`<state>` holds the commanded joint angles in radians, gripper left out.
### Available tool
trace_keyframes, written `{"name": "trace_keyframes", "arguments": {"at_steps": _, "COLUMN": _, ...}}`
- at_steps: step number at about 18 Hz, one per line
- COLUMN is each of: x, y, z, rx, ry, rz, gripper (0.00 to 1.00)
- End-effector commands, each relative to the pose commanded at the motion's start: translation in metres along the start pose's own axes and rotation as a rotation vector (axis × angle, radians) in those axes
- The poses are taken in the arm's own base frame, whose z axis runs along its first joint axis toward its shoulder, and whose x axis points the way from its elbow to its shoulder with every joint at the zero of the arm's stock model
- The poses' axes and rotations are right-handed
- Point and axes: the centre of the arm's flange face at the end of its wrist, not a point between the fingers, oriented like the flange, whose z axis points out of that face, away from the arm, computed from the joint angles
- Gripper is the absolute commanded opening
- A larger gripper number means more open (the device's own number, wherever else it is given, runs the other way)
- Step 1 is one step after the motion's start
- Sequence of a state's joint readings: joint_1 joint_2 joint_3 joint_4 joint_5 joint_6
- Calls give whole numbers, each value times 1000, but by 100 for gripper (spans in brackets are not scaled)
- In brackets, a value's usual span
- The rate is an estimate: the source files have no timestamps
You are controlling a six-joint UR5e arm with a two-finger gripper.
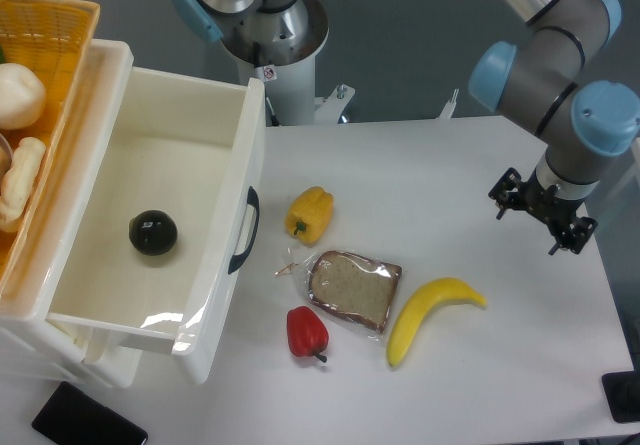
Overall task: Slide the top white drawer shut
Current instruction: 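Move the gripper over the table toward the open white drawer's front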
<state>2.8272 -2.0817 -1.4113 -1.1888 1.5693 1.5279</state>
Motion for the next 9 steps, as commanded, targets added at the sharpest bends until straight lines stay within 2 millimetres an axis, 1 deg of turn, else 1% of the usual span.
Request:
{"name": "trace_keyframes", "arguments": {"at_steps": 1, "x": 6, "y": -5, "z": -10, "rx": 1, "ry": -6, "rz": -21, "gripper": 100}}
{"name": "trace_keyframes", "arguments": {"at_steps": 3, "x": 15, "y": -28, "z": -15, "rx": -4, "ry": -8, "rz": -32, "gripper": 100}}
{"name": "trace_keyframes", "arguments": {"at_steps": 5, "x": 22, "y": -42, "z": -20, "rx": -2, "ry": -13, "rz": -78, "gripper": 100}}
{"name": "trace_keyframes", "arguments": {"at_steps": 6, "x": 31, "y": -53, "z": -17, "rx": 8, "ry": -3, "rz": -83, "gripper": 100}}
{"name": "trace_keyframes", "arguments": {"at_steps": 7, "x": 44, "y": -56, "z": -8, "rx": 8, "ry": 14, "rz": -81, "gripper": 100}}
{"name": "trace_keyframes", "arguments": {"at_steps": 9, "x": 69, "y": -68, "z": -7, "rx": 47, "ry": 35, "rz": -68, "gripper": 100}}
